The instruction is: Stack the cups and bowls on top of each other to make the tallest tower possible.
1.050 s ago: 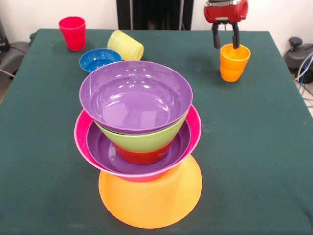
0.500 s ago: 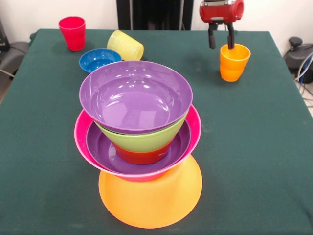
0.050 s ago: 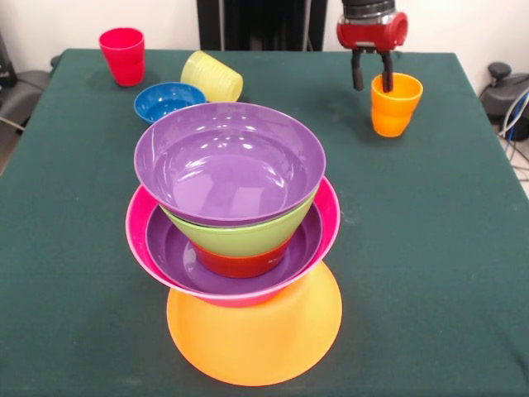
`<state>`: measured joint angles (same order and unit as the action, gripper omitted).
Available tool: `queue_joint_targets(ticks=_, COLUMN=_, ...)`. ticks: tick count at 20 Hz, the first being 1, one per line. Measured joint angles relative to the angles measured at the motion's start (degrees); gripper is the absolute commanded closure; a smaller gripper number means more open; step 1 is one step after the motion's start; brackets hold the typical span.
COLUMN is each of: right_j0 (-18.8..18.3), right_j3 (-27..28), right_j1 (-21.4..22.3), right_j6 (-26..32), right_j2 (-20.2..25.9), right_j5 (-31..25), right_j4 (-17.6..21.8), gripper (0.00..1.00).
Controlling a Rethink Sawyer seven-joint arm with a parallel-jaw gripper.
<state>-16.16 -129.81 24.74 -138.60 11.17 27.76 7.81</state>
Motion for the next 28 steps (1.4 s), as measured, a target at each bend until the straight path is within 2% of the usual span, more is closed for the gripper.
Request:
queue_joint_targets(ticks=6, right_j0=-0.65, right_j3=1.32, right_j1=-4.65, right_j6=0.00, right_j2=0.02, right_j5=0.24, right_j4=1.84, gripper=0.00)
queue_joint_targets(ticks=7, right_j0=-0.96, right_j3=1.35, right_j1=-4.70, right_j6=0.00, right_j2=0.03, right_j5=1.77, right_j4=3.12, gripper=1.00)
queue_joint_targets(ticks=12, right_j0=-0.86, right_j3=1.26, right_j1=-4.30, right_j6=0.00, right_j2=0.00, right_j5=4.65, right_j4=5.23, gripper=1.00)
queue_joint_targets(ticks=20, right_j0=-1.19, right_j3=1.22, right_j1=-3.43, right_j6=0.00, right_j2=0.07, right_j5=5.14, right_j4=5.89, gripper=1.00)
queue_joint_targets(ticks=24, right_j0=-1.62, right_j3=0.98, right_j1=-0.82, right_j6=0.00, right_j2=0.13, right_j5=3.84, right_j4=5.81, gripper=1.00)
queue_joint_targets(ticks=28, right_j0=-3.53, right_j3=0.40, right_j1=5.53, right_j6=0.00, right_j2=1.04, right_j5=-2.40, right_j4=4.77, gripper=1.00)
